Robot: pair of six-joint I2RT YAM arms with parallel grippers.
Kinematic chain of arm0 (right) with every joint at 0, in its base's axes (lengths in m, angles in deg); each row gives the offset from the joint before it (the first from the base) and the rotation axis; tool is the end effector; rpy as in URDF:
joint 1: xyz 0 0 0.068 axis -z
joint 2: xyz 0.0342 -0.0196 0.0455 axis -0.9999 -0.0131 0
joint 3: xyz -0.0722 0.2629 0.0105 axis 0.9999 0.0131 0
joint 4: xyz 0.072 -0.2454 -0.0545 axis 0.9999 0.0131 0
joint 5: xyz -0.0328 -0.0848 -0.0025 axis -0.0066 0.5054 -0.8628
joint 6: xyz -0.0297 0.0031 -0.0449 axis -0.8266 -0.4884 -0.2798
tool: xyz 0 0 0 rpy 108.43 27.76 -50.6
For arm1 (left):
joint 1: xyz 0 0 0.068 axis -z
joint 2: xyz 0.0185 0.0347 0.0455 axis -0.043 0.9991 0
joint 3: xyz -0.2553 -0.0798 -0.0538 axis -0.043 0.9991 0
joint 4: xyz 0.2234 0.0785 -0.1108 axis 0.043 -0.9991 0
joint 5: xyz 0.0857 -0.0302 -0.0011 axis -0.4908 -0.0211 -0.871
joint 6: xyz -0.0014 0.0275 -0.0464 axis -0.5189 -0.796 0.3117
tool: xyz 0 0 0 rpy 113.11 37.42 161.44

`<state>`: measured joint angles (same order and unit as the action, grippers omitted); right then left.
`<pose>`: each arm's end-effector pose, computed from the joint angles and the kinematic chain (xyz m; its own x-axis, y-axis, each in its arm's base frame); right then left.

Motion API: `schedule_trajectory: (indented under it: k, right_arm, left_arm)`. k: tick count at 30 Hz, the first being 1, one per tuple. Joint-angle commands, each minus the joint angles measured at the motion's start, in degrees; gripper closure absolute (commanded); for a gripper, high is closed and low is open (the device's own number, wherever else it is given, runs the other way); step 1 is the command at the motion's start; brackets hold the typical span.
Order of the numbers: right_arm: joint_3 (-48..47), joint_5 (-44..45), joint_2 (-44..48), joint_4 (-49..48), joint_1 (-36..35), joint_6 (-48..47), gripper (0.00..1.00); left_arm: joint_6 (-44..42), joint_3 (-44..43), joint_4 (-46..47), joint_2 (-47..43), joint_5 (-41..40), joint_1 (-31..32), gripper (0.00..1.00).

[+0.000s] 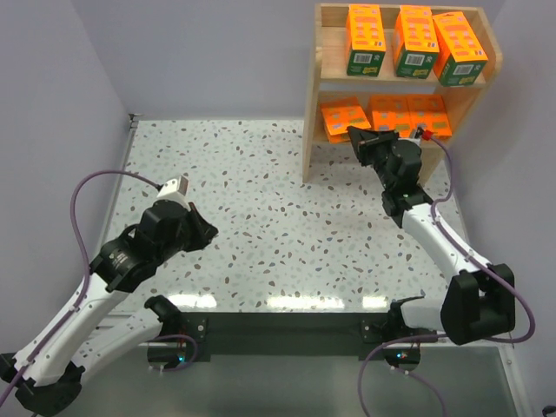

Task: Place and organize the cleaning sponges onto the shelf

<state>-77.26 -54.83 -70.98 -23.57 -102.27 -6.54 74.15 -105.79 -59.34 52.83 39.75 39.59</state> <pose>0.2968 0.0677 0.3381 -0.1973 0.9662 -0.1662 -0.0244 0.1646 0.9861 0.1111 -0.0756 0.3373 -0.6623 -0.4062 -0.6296 -0.0254 0.8520 -0.5230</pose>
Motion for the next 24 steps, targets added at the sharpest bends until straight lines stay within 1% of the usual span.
schedule_trajectory:
  k: [1, 8, 14, 18, 24]
  right_arm:
    - [1.5, 6.4, -2.6, -3.8, -0.1, 2.0, 1.00]
    - [6.4, 5.1, -7.3, -11.4, -0.3, 7.2, 1.00]
    - [7.5, 8.9, -7.2, -11.1, -1.0, 9.9, 1.00]
    - [6.4, 12.4, -6.7, -8.0, -1.6, 12.0, 1.00]
    - [5.0, 15.2, -6.0, -5.4, -1.6, 12.9, 1.00]
  left_arm:
    - [1.1, 0.8, 0.1, -1.2, 0.0, -0.4, 1.00]
    - [1.3, 1.1, -0.1, -1.3, 0.2, -0.4, 1.00]
    - [1.5, 1.7, -0.2, -1.2, 0.5, -0.4, 1.00]
    - [1.7, 1.7, -0.1, -1.0, 0.7, -0.4, 1.00]
    - [1.9, 1.4, -0.7, -1.2, 0.6, -0.4, 1.00]
